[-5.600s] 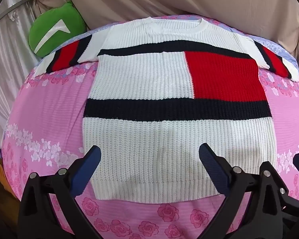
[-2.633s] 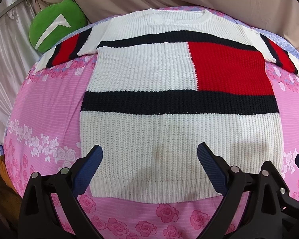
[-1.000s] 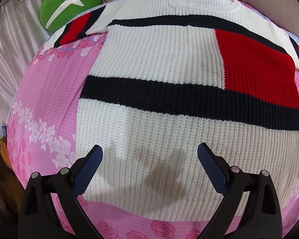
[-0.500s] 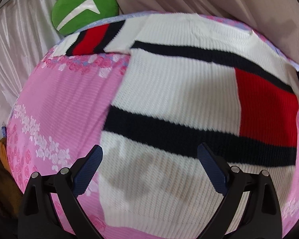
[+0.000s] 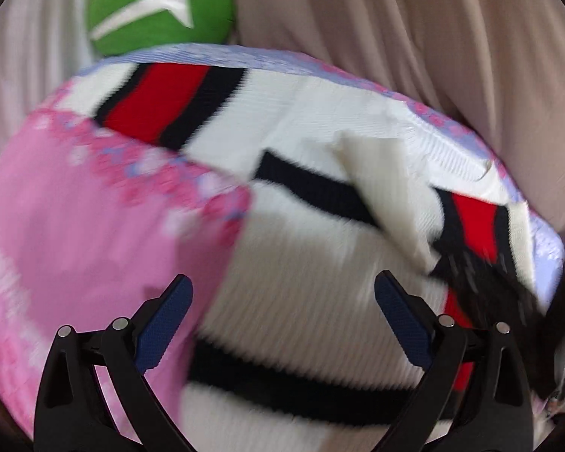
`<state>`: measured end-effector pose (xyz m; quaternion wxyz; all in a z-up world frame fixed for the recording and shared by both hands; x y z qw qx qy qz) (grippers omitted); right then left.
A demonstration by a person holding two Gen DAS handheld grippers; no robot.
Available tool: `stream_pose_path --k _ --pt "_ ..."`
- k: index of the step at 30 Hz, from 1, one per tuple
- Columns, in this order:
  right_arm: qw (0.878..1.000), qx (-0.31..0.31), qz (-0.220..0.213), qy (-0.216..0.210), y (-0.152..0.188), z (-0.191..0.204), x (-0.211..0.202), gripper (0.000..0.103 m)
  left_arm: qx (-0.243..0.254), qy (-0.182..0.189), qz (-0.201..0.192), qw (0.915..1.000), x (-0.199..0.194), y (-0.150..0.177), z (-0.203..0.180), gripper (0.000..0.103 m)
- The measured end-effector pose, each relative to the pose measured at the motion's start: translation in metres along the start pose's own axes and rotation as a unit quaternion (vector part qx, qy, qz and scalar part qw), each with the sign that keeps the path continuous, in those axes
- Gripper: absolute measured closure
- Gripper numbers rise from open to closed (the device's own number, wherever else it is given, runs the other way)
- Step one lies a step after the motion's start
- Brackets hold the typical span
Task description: Fold small clothes
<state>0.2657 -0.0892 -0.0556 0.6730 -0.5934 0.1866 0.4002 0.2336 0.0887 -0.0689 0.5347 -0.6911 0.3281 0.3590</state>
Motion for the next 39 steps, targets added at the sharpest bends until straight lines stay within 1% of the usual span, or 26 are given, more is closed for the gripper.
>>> stream_pose_path --k 1,3,5,7,9,11,12,13,14,16,17,19,20,21,22,24,26,27,28,30,31,32,35,36,37,39 --pt "1.000 0.027 -0.014 0.007 0.007 -0.012 -0.017 0.063 0.000 0.007 0.007 1.0000 0.011 -0.005 -0.006 0.008" --pt "0.996 0.073 -0.035 0.038 0.019 -0.046 -0.046 0.056 -0.006 0.023 0.031 0.9992 0.038 -0.013 -0.020 0.008" --pt "0.991 0.102 -0.037 0.083 0.031 -0.082 -0.065 0.055 -0.027 0.055 0.054 0.9966 0.062 -0.017 -0.032 0.008" --pt "0.983 0.129 -0.036 0.122 0.038 -0.122 -0.083 0.052 -0.047 0.064 0.071 0.9943 0.077 -0.016 -0.038 0.008" --pt "0.975 0.164 -0.041 0.142 0.037 -0.159 -0.094 0.052 -0.061 0.059 0.062 0.9944 0.083 -0.017 -0.041 0.007" --pt "0.969 0.187 -0.056 0.150 0.029 -0.190 -0.102 0.051 -0.076 0.072 0.047 0.9934 0.081 -0.022 -0.045 0.012" --pt "0.967 0.193 -0.062 0.153 0.024 -0.202 -0.104 0.049 -0.086 0.080 0.042 0.9922 0.080 -0.025 -0.047 0.025" --pt "0.966 0.195 -0.065 0.154 0.018 -0.212 -0.103 0.045 -0.091 0.094 0.038 0.9907 0.079 -0.028 -0.050 0.045" --pt "0.967 0.195 -0.063 0.152 0.009 -0.218 -0.094 0.044 -0.089 0.121 0.039 0.9879 0.078 -0.033 -0.058 0.054" --pt "0.969 0.190 -0.059 0.149 -0.009 -0.228 -0.078 0.043 -0.077 0.140 0.038 0.9864 0.076 -0.044 -0.067 0.087" --pt "0.970 0.191 -0.048 0.143 -0.014 -0.231 -0.068 0.043 -0.061 0.147 0.026 0.9869 0.071 -0.053 -0.075 0.095" --pt "0.969 0.211 -0.024 0.128 -0.023 -0.243 -0.043 0.045 -0.040 0.158 -0.002 0.9866 0.057 -0.072 -0.087 0.095" --pt "0.967 0.227 -0.015 0.117 -0.026 -0.250 -0.032 0.053 -0.034 0.162 -0.016 0.9861 0.050 -0.081 -0.092 0.095" --pt "0.965 0.238 -0.009 0.110 -0.030 -0.255 -0.026 0.091 -0.027 0.165 -0.032 0.9855 0.043 -0.090 -0.096 0.096" --pt "0.963 0.247 -0.011 0.102 -0.034 -0.257 -0.025 0.094 -0.024 0.168 -0.049 0.9842 0.035 -0.100 -0.099 0.096" --pt "0.961 0.246 -0.097 0.081 -0.053 -0.253 -0.060 0.095 -0.015 0.173 -0.088 0.9808 0.016 -0.121 -0.105 0.096" --pt "0.954 0.241 -0.159 0.084 -0.059 -0.253 -0.087 0.095 -0.004 0.155 -0.118 0.9808 0.013 -0.131 -0.103 0.096" --pt "0.949 0.248 -0.169 0.096 -0.054 -0.261 -0.090 0.095 0.001 0.144 -0.119 0.9825 0.019 -0.133 -0.100 0.096" --pt "0.948 0.259 -0.151 0.105 -0.047 -0.271 -0.079 0.095 0.003 0.129 -0.097 0.9868 0.041 -0.126 -0.098 0.096" --pt "0.948 0.296 -0.047 0.109 -0.015 -0.295 -0.031 0.095 -0.001 0.112 -0.043 0.9928 0.084 -0.106 -0.095 0.096" --pt "0.946 0.306 -0.036 0.107 -0.007 -0.298 -0.025 0.093 0.002 0.094 -0.019 0.9954 0.104 -0.094 -0.093 0.096" --pt "0.944 0.310 -0.058 0.094 -0.009 -0.295 -0.037 0.092 0.004 0.084 -0.001 0.9965 0.119 -0.082 -0.091 0.096" --pt "0.945 0.297 -0.097 0.094 -0.006 -0.280 -0.085 0.078 -0.008 0.100 -0.014 0.9949 0.113 -0.074 -0.088 0.096" --pt "0.948 0.286 -0.099 0.099 0.002 -0.273 -0.097 0.056 -0.014 0.109 -0.013 0.9939 0.110 -0.074 -0.088 0.095" --pt "0.950 0.282 -0.095 0.100 0.013 -0.269 -0.101 0.048 -0.015 0.111 -0.014 0.9936 0.108 -0.075 -0.088 0.095" --pt "0.955 0.276 -0.068 0.085 0.033 -0.257 -0.097 0.048 -0.011 0.112 -0.008 0.9936 0.108 -0.074 -0.088 0.095"
Point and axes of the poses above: each gripper's, at about its wrist camera, not at the fingertips, and x roughly the way its jaws point, z to its left, y to its underside, the point moved 8 cm from there along x, roughly the way its jaws point, and after that the axes turned 2 degrees about -y, right-handed, at the moved point
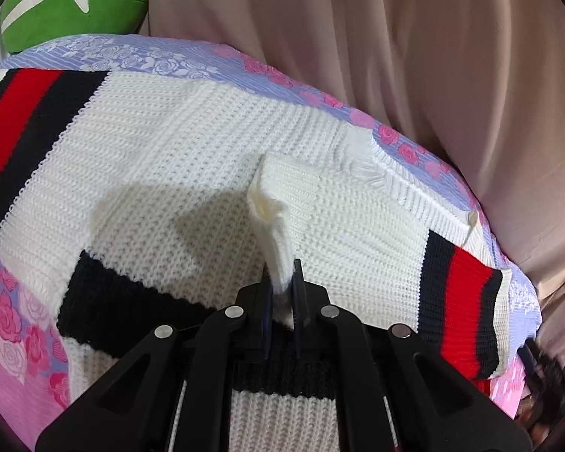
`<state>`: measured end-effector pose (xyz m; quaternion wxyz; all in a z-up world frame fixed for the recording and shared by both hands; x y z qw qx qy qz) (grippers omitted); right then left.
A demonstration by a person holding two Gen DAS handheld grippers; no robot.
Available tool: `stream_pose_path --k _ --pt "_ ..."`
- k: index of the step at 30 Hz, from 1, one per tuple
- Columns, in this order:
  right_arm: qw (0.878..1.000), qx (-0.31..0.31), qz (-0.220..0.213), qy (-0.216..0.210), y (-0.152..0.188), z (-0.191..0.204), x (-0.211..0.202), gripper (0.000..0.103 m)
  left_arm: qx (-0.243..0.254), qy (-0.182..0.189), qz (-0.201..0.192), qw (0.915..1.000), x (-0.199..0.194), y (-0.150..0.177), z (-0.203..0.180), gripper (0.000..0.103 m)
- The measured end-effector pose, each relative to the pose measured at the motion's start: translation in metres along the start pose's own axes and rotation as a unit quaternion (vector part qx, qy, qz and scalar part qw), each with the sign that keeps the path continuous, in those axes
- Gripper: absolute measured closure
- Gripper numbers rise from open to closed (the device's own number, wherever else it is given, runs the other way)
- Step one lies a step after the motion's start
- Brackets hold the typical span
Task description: Fold small clothes
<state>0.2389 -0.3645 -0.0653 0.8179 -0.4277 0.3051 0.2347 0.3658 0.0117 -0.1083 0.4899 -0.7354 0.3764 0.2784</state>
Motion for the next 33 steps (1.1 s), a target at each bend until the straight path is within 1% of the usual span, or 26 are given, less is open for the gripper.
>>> stream_pose_path --k 1,3,5,6,7,9,10,11,12,13,15,16,17,19,20,21,23,24,25,26,28,29,30,31,32,33 --pt "1.000 -0.006 0.022 -0.005 0.014 0.005 0.007 0.048 0.002 -0.003 0.002 1.0000 -0.001 -0.001 0.003 0.095" --pt "0.999 -0.027 0.045 -0.007 0.033 0.017 0.023 0.048 0.004 -0.010 0.005 0.9999 0.005 -0.001 0.000 0.095" --pt "0.997 -0.052 0.055 0.024 0.044 0.014 0.033 0.080 0.008 -0.018 0.004 0.9998 0.009 0.002 0.000 0.095" --pt "0.998 -0.043 0.046 0.019 0.044 0.012 0.028 0.083 0.010 -0.020 0.004 0.9997 0.006 0.003 0.004 0.095" --pt "0.999 -0.025 0.025 0.002 0.043 0.009 0.015 0.084 0.013 -0.023 0.004 0.9996 0.005 0.003 0.005 0.095" --pt "1.000 -0.023 -0.016 -0.004 0.042 -0.001 -0.009 0.085 0.021 -0.025 0.009 0.9994 0.007 0.005 0.006 0.094" --pt "1.000 -0.027 -0.011 0.002 0.047 -0.009 -0.006 0.085 0.026 -0.024 0.010 0.9993 0.004 0.006 0.011 0.093" --pt "0.999 -0.030 0.017 0.013 0.056 -0.017 0.009 0.085 0.034 -0.032 0.006 0.9989 0.004 0.004 0.009 0.093" --pt "0.998 -0.037 0.052 0.027 0.069 -0.026 0.026 0.080 0.038 -0.039 0.003 0.9985 0.004 0.005 0.008 0.093" --pt "0.998 -0.043 0.047 0.023 0.071 -0.026 0.025 0.080 0.040 -0.045 0.002 0.9981 0.005 0.005 0.006 0.092" --pt "0.997 -0.043 0.056 0.020 0.064 -0.018 0.015 0.077 0.047 -0.052 0.007 0.9975 0.000 0.006 0.005 0.089" --pt "0.998 -0.044 0.042 0.019 0.055 -0.014 0.004 0.074 0.050 -0.055 0.008 0.9972 -0.005 0.006 0.005 0.084" --pt "0.998 -0.052 0.017 0.025 0.042 -0.010 -0.010 0.072 0.057 -0.069 0.001 0.9959 -0.015 0.004 0.006 0.080" --pt "0.997 -0.067 -0.008 0.029 0.020 -0.004 -0.021 0.051 0.064 -0.100 -0.028 0.9925 -0.038 0.000 0.012 0.053" --pt "0.997 -0.075 -0.016 0.030 0.005 -0.001 -0.021 0.049 0.060 -0.106 -0.048 0.9914 -0.056 -0.003 0.012 0.051" --pt "0.996 -0.082 -0.020 0.026 -0.007 0.003 -0.016 0.048 0.055 -0.094 -0.060 0.9923 -0.068 -0.003 0.006 0.049" --pt "0.994 -0.102 -0.011 0.024 -0.036 0.012 0.011 0.048 0.048 -0.034 -0.063 0.9963 -0.082 0.000 -0.027 0.046" --pt "0.994 -0.109 -0.002 0.027 -0.044 0.013 0.025 0.048 0.051 -0.011 -0.056 0.9971 -0.081 0.003 -0.042 0.046" --pt "0.993 -0.113 0.014 0.027 -0.052 0.015 0.047 0.048 0.063 0.031 -0.038 0.9968 -0.075 0.012 -0.074 0.046" --pt "0.993 -0.110 0.028 0.023 -0.060 0.019 0.059 0.048 0.082 0.062 -0.021 0.9945 -0.068 0.022 -0.104 0.046" --pt "0.993 -0.099 0.056 0.021 -0.064 0.018 0.090 0.051 0.126 0.091 0.003 0.9877 -0.054 0.043 -0.149 0.046" --pt "0.993 -0.095 0.067 0.020 -0.061 0.017 0.099 0.058 0.168 0.092 0.012 0.9815 -0.040 0.058 -0.176 0.046" --pt "0.992 -0.093 0.077 0.023 -0.059 0.014 0.107 0.082 0.199 0.076 0.023 0.9767 -0.023 0.072 -0.192 0.050" --pt "0.992 -0.093 0.078 0.021 -0.061 0.013 0.110 0.087 0.212 0.057 0.039 0.9748 -0.004 0.084 -0.199 0.059" --pt "0.994 -0.090 0.060 0.007 -0.068 0.015 0.101 0.091 0.211 0.050 0.061 0.9744 0.010 0.096 -0.201 0.065" --pt "0.996 -0.084 0.038 -0.007 -0.076 0.016 0.090 0.092 0.202 0.044 0.085 0.9746 0.024 0.104 -0.199 0.078"
Point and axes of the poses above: each gripper's, at about its wrist camera, not at the fingertips, and x roughly the way its jaws point, z to its left, y to its underside, the point moved 8 cm from there along x, roughly the way its jaws point, and after that the axes turned 2 degrees about -y, right-handed, at the moved point
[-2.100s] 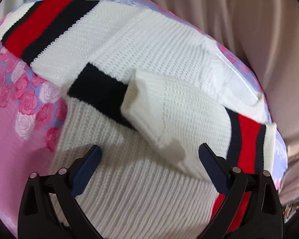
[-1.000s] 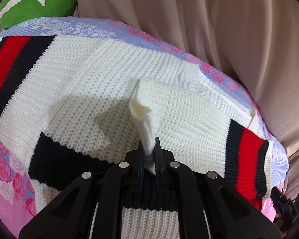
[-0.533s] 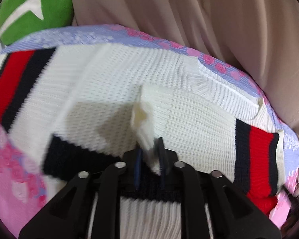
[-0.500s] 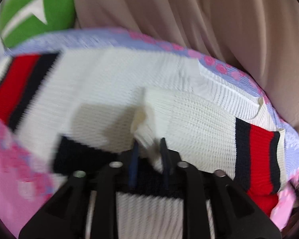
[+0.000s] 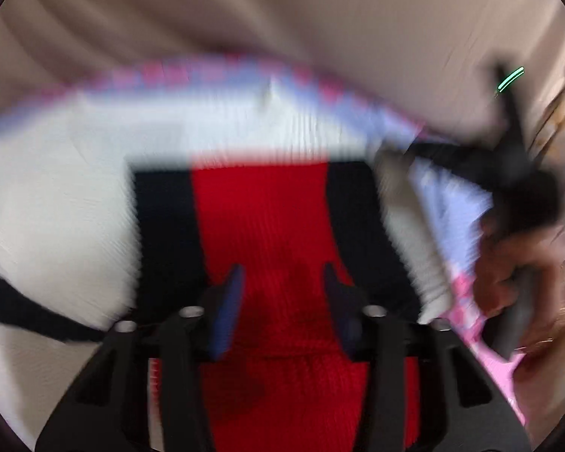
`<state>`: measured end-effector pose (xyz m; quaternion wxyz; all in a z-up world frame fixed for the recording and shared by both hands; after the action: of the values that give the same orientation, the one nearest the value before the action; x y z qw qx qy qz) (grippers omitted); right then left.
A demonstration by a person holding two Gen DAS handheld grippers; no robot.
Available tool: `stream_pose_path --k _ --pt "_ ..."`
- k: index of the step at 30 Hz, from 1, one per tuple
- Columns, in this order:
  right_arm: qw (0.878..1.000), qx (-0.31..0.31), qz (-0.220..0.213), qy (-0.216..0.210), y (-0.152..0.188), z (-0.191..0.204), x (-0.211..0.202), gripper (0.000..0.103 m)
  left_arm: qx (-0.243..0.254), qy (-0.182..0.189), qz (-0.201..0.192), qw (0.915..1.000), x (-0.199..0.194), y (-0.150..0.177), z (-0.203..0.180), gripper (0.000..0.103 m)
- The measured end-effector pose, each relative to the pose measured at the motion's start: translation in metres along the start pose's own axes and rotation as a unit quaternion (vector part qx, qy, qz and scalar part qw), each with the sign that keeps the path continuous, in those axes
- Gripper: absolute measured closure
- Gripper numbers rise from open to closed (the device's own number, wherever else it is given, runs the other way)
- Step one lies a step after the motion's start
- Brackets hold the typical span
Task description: Fold small clothes
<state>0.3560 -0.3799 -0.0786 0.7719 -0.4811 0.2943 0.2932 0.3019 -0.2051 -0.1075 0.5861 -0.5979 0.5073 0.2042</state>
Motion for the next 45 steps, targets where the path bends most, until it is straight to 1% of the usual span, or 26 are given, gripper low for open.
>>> stream_pose_path --k 2,3,4,5,9,11,12,13,16,19,20,21,22,23,24,25,27,28,31,33,35,37,40,42,43,45 --pt "0.999 0.008 -0.040 -0.010 -0.009 -0.006 -0.015 0.093 -0.010 -0.008 -0.014 0.9998 0.006 0.005 0.007 0.083" --pt "0.999 0.008 -0.031 0.008 -0.007 -0.014 -0.007 0.094 -0.006 -0.012 -0.013 0.9998 0.007 0.005 0.007 0.083" --pt "0.999 0.003 0.022 0.040 0.007 -0.027 0.021 0.094 -0.004 -0.019 -0.013 0.9997 0.007 0.006 0.006 0.083" --pt "0.999 -0.002 0.021 0.041 0.009 -0.030 0.028 0.094 0.000 -0.025 -0.013 0.9996 0.008 0.006 0.005 0.083" --pt "0.999 0.040 -0.013 -0.005 -0.001 -0.016 -0.021 0.092 0.001 -0.030 -0.009 0.9995 0.005 0.007 0.005 0.083" --pt "0.999 0.022 -0.040 0.001 0.018 -0.009 -0.065 0.077 -0.027 -0.009 0.000 0.9996 -0.003 0.006 0.011 0.083" --pt "0.999 0.016 -0.041 0.001 0.033 -0.009 -0.079 0.057 -0.043 0.004 -0.005 0.9990 -0.015 0.006 0.021 0.082" --pt "0.999 0.009 -0.037 -0.001 0.052 -0.008 -0.089 0.047 -0.054 0.014 -0.020 0.9982 -0.030 0.005 0.032 0.076" --pt "1.000 -0.016 -0.005 0.017 0.111 -0.006 -0.094 0.046 -0.093 -0.027 -0.069 0.9929 -0.075 0.001 0.094 0.045" --pt "0.999 0.012 0.027 -0.013 0.137 0.000 -0.071 0.045 -0.151 -0.067 -0.070 0.9837 -0.087 -0.002 0.161 0.045" --pt "0.998 0.037 0.032 -0.029 0.139 0.001 -0.060 0.045 -0.177 -0.083 -0.064 0.9786 -0.087 0.002 0.188 0.046" --pt "0.997 0.057 0.033 -0.038 0.140 0.001 -0.054 0.063 -0.190 -0.091 -0.055 0.9760 -0.081 0.003 0.206 0.050" --pt "0.996 0.073 0.027 -0.045 0.140 0.001 -0.052 0.083 -0.192 -0.103 -0.039 0.9751 -0.072 0.006 0.220 0.065" --pt "0.994 0.088 0.009 -0.058 0.136 0.002 -0.059 0.084 -0.187 -0.112 -0.024 0.9757 -0.065 0.010 0.225 0.071" --pt "0.994 0.092 -0.016 -0.060 0.132 0.003 -0.070 0.089 -0.181 -0.115 -0.017 0.9765 -0.058 0.011 0.227 0.071" --pt "0.995 0.081 -0.040 -0.038 0.130 0.002 -0.084 0.100 -0.174 -0.117 -0.025 0.9775 -0.057 0.012 0.228 0.071" --pt "0.996 0.073 -0.042 0.023 0.139 -0.017 -0.084 0.103 -0.151 -0.133 -0.035 0.9789 -0.060 0.016 0.227 0.071" --pt "0.995 0.080 -0.005 0.065 0.155 -0.037 -0.068 0.103 -0.151 -0.138 -0.041 0.9779 -0.061 0.018 0.227 0.071" --pt "0.992 0.108 0.006 0.070 0.161 -0.043 -0.080 0.103 -0.181 -0.121 -0.040 0.9751 -0.071 0.022 0.231 0.071" --pt "0.994 0.069 -0.034 0.076 0.146 -0.010 -0.118 0.103 -0.212 -0.085 -0.057 0.9718 -0.092 0.028 0.231 0.071" --pt "0.995 0.031 -0.055 0.083 0.143 0.025 -0.146 0.094 -0.228 -0.088 -0.096 0.9650 -0.120 0.029 0.251 0.065" --pt "0.996 0.001 -0.054 0.071 0.151 0.064 -0.158 0.083 -0.251 -0.111 -0.124 0.9535 -0.160 0.039 0.293 0.036" --pt "0.996 -0.060 -0.027 0.066 0.188 0.133 -0.162 0.068 -0.298 -0.153 -0.144 0.9309 -0.210 0.058 0.385 0.032" --pt "0.995 -0.084 -0.005 0.058 0.210 0.163 -0.161 0.064 -0.334 -0.171 -0.141 0.9162 -0.226 0.067 0.445 0.031" --pt "0.994 -0.095 0.011 0.048 0.228 0.187 -0.156 0.063 -0.361 -0.181 -0.143 0.9036 -0.236 0.075 0.489 0.031" --pt "0.993 -0.109 0.037 0.029 0.255 0.221 -0.144 0.063 -0.394 -0.196 -0.143 0.8864 -0.248 0.083 0.547 0.031"
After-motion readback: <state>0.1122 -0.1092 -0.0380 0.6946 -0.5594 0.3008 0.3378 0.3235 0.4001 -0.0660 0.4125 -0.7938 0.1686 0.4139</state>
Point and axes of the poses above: each gripper's, at about its wrist camera, not at the fingertips, and x roughly the way its jaws point, z to its left, y to its underside, the point moved 8 cm from there along x, roughly the way its jaws point, and after that the axes turned 2 degrees about -y, right-handed, at the moved point
